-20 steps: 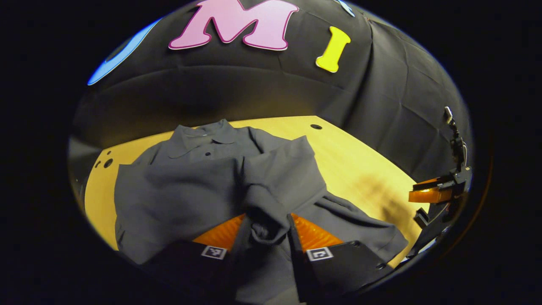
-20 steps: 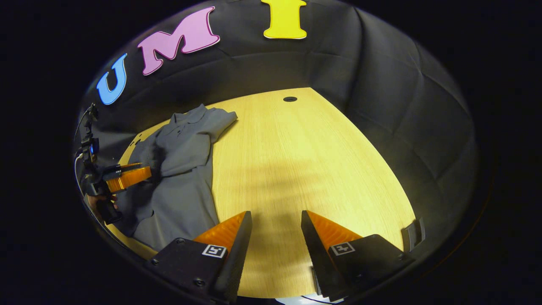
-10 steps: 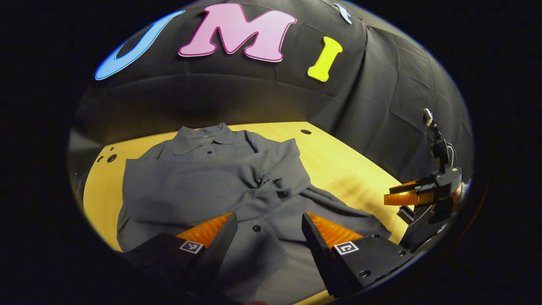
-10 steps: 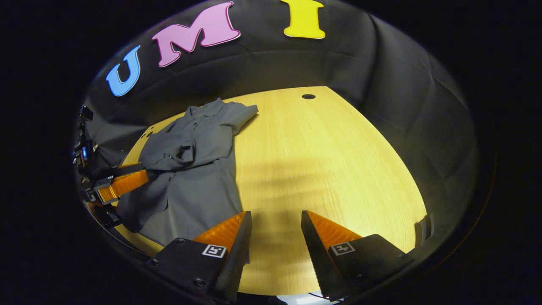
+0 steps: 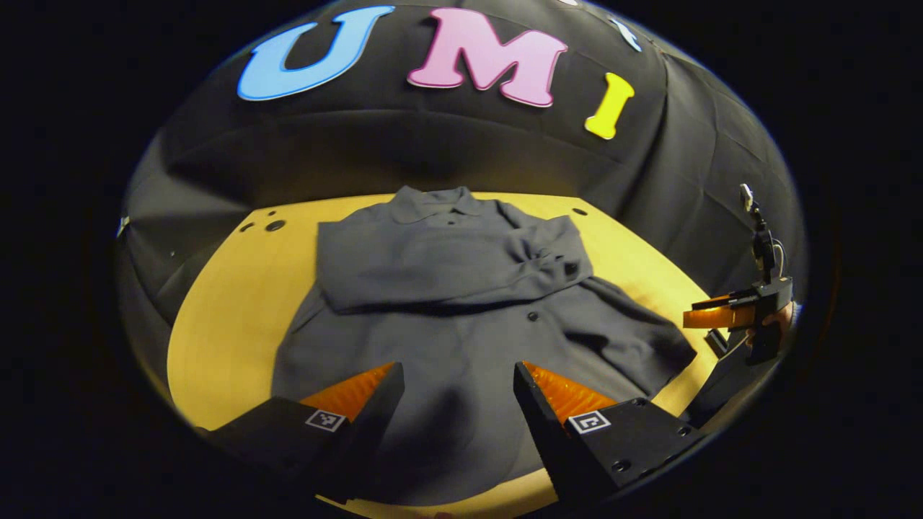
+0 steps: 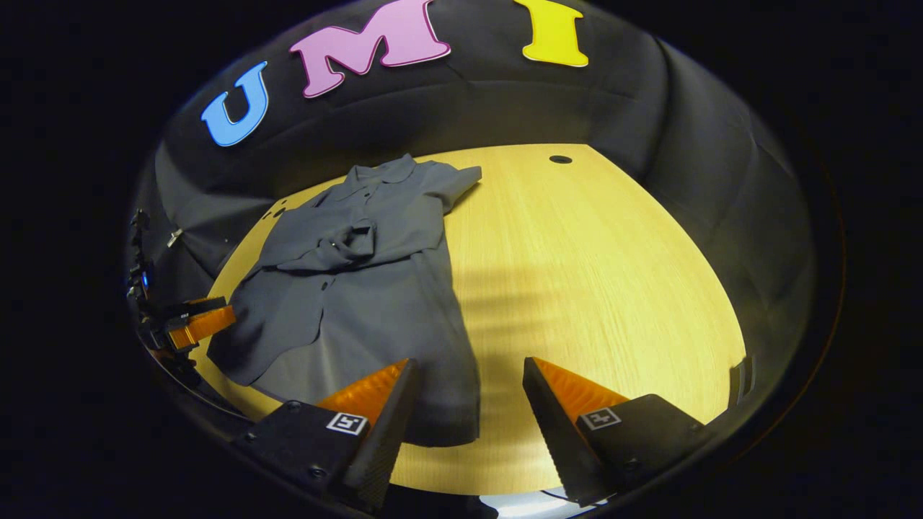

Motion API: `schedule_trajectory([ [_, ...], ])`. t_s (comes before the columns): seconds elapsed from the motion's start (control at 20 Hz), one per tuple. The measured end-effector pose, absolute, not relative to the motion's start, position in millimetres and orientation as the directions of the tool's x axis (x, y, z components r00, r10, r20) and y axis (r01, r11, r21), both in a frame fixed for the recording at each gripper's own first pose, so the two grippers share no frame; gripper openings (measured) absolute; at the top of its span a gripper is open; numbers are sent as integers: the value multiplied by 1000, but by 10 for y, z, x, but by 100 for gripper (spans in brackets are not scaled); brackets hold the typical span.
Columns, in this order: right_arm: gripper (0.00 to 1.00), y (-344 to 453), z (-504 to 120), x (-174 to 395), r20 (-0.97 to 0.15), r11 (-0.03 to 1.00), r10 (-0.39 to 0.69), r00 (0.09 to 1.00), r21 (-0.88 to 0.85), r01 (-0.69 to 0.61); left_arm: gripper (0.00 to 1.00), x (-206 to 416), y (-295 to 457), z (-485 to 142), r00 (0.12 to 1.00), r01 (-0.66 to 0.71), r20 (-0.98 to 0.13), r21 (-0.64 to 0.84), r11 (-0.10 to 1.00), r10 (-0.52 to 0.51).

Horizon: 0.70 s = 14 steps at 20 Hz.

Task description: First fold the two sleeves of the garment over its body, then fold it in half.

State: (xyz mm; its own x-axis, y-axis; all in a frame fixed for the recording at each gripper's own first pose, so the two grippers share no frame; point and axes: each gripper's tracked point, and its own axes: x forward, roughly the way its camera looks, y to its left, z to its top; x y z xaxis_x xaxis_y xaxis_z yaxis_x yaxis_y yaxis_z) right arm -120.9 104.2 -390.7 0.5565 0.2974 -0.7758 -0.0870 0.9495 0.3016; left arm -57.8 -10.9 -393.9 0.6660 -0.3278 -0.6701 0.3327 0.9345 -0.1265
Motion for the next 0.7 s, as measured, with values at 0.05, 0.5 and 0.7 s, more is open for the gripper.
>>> schedule_trajectory([
  [0.05, 92, 1072, -3914, -1232, -778, 950, 299, 553, 300, -90, 96, -621, 51, -3956, 670, 306, -679, -113, 945, -298],
  [0.5, 94, 1279, -4088, -1394, -808, 954, 294, 510, 277, -112, 96, -988, 1023, -4317, 637, 124, -764, -27, 992, -101],
  [0.7, 94, 1355, -4224, -1456, -829, 957, 287, 480, 266, -112, 96, -1083, 1132, -4491, 595, 79, -800, -39, 996, -78],
])
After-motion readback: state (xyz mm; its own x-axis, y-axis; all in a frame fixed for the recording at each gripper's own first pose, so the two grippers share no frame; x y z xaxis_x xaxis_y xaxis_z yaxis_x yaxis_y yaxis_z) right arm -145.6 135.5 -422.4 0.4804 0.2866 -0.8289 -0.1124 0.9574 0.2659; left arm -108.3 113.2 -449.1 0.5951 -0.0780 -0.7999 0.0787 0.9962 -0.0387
